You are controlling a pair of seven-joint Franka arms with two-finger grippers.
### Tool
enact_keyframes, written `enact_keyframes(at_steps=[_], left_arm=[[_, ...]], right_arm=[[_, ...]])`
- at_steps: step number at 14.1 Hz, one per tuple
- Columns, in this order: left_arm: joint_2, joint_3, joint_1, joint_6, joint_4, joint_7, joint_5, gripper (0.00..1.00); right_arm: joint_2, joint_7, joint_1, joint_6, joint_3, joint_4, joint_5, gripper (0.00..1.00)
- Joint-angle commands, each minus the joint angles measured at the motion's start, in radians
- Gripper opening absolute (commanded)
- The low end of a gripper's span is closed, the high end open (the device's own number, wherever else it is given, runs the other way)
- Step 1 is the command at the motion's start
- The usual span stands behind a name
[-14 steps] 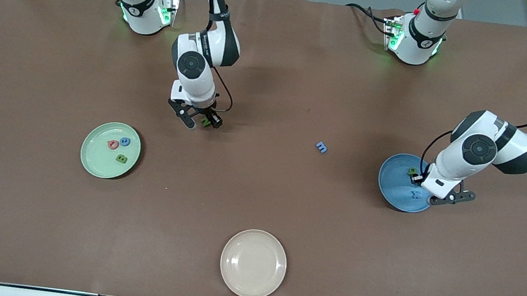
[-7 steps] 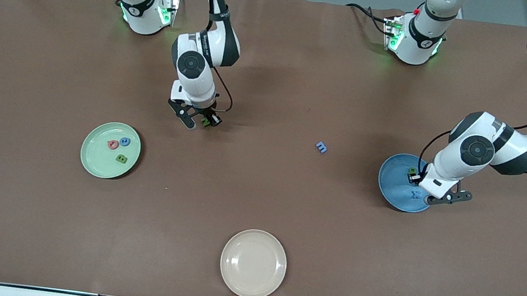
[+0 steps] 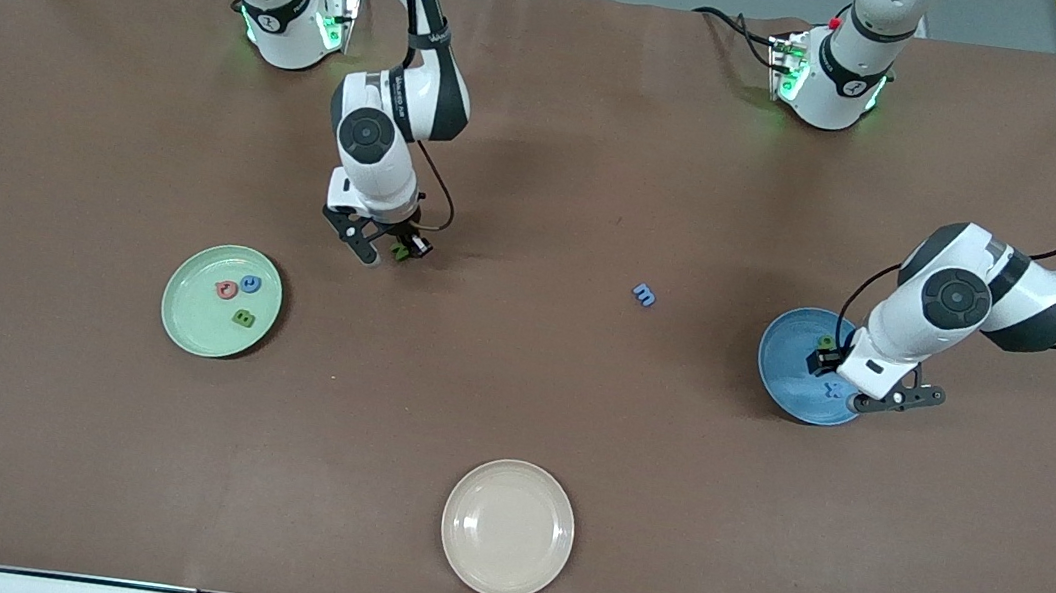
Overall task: Sort upper and lower case letters into plates
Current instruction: 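Place the N on the green plate while the left gripper grasps blue e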
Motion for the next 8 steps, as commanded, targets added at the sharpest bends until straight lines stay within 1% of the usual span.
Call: enact_keyframes(at_steps=[1,3,4,5,7,8], left_arm=[[-0.008,-0.079,-0.011,-0.102,0.038,-0.025,-0.029,1.00],[-0.008,-0.114,-0.054,-0.165,0.059,-0.112,-0.075,1.00],[-0.008,-0.125,-0.077,-0.167,0.060,-0.190,-0.087,1.00],[-0.008,-0.128,-0.114,-0.167,0.060,-0.284,-0.089,1.00],[0.001,-0.128,-0.198,-0.167,0.055,-0.490,-0.095,1.00],[0.003,-0.127,-0.246,-0.164,0.056,-0.589,-0.095,1.00]], right_arm=[[-0.035,-0.137,-0.006,-0.102,-0.091,0.025,0.015,0.00],[-0.043,-0.223,-0.003,-0.250,-0.191,0.089,0.003,0.00],[-0.043,-0.295,-0.001,-0.335,-0.255,0.125,-0.015,0.00],[-0.043,-0.364,0.000,-0.379,-0.309,0.142,-0.038,0.00],[-0.043,-0.525,0.005,-0.394,-0.386,0.139,-0.109,0.00],[-0.040,-0.612,0.002,-0.392,-0.433,0.136,-0.120,0.00]])
